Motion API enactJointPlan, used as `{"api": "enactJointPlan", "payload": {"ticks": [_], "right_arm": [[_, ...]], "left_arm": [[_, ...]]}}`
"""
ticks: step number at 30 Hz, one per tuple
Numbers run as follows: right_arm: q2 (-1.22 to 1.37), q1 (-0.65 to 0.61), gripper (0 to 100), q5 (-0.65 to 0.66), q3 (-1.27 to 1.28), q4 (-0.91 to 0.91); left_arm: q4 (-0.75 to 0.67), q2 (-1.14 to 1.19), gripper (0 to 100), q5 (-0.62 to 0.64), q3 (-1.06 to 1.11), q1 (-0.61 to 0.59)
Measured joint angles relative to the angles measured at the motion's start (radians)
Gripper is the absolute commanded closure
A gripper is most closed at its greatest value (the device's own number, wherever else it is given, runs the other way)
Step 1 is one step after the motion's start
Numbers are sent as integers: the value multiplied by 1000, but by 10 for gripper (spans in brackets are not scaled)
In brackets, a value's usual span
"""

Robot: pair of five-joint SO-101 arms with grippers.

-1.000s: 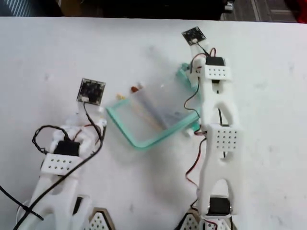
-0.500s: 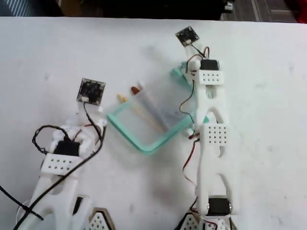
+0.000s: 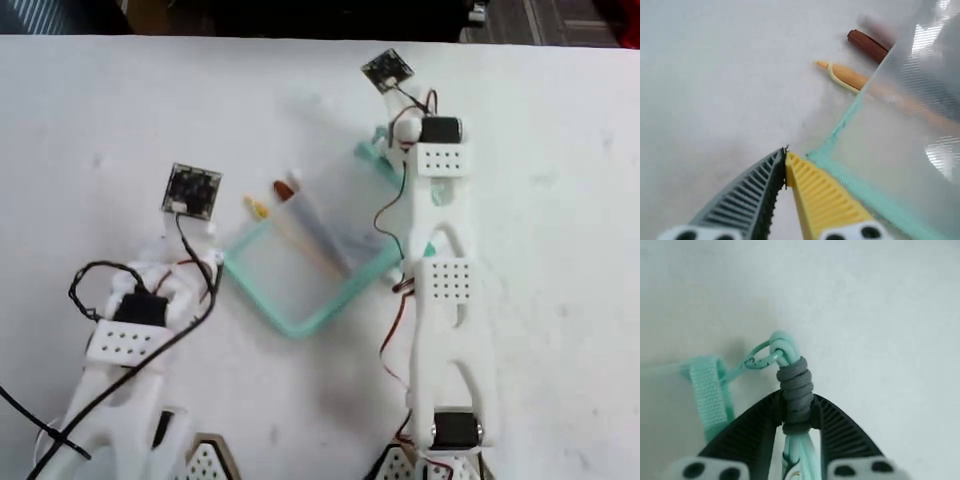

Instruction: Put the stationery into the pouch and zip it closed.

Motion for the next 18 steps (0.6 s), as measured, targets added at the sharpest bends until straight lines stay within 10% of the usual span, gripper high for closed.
{"api": "enactJointPlan", "payload": {"ticks": [18], "right_arm": [[-522,-100,982,-160,0,255]], "left_arm": [[124,-15,814,0,-61,55]]}}
